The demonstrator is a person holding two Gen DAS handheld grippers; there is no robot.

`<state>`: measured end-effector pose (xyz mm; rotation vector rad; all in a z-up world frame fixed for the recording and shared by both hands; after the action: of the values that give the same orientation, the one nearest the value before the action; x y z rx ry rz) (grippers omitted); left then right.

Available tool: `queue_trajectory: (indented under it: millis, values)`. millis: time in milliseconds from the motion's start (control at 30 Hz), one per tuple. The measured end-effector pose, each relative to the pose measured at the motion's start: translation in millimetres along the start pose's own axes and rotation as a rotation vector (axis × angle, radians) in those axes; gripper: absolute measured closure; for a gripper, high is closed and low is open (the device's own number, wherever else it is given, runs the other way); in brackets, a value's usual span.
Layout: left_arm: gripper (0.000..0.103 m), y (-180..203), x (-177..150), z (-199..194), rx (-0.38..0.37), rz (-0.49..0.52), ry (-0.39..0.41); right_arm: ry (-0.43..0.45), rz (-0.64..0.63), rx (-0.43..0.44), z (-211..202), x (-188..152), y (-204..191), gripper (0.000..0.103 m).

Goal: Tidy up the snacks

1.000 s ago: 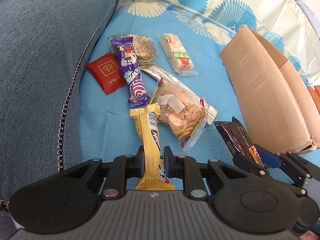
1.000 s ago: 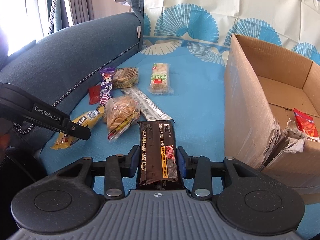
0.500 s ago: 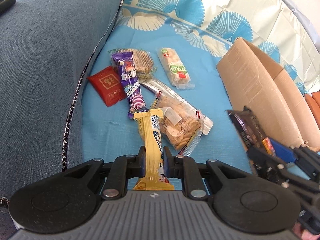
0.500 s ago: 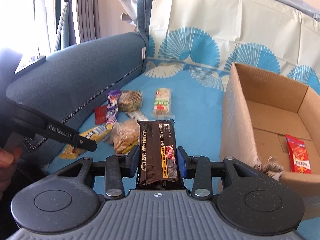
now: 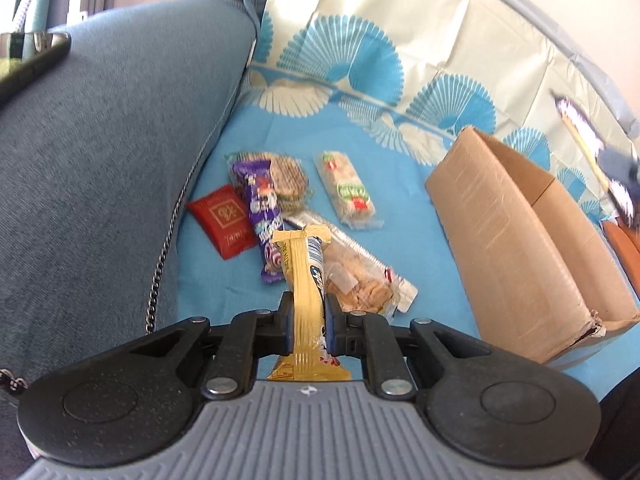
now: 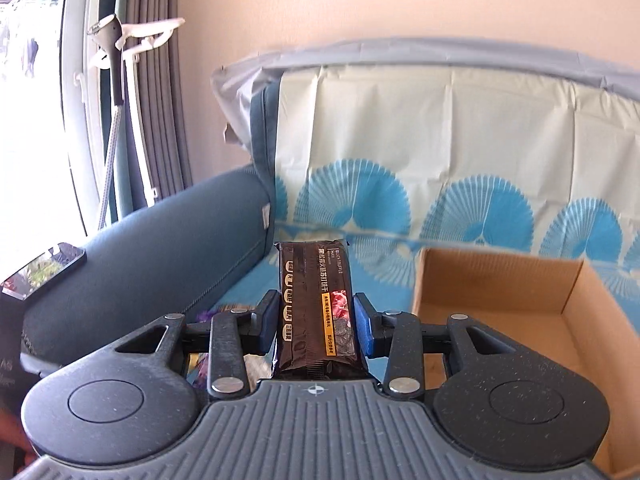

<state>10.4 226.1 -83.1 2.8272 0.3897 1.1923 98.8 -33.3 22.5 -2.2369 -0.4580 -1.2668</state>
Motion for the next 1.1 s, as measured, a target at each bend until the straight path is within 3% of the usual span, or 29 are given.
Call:
queue_trajectory:
  millis: [133, 400, 733, 1100]
  values:
    - [0.088, 3, 1, -5, 0.015, 0.017, 0.03, 0.035, -0.039, -0.023, 8, 12, 19, 0.062]
    - [0.088, 2, 3, -9, 0.05, 0.007, 0.054, 0.012, 0.115, -0.1, 17, -17, 61, 0.062]
    - [0.088, 14, 6, -14, 0.113, 0.082, 0.093, 0.062, 0.093, -0.144, 15, -15, 89, 0.062]
    - [0.088, 20, 14, -19, 0.152, 0.036, 0.098, 0.073, 0.226, -0.218, 8, -13, 138, 0.062]
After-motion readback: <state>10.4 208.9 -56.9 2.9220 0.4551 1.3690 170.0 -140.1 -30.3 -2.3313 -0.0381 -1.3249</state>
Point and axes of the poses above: each gripper's, at about its wrist camera, not at the fingertips, and z roughly the way its jaws point, y to its right, x to its top, the point moved 5 cm from there along z, roughly the way its jaws point, and after that the axes turned 7 degrees about z, right-handed, at the moved point
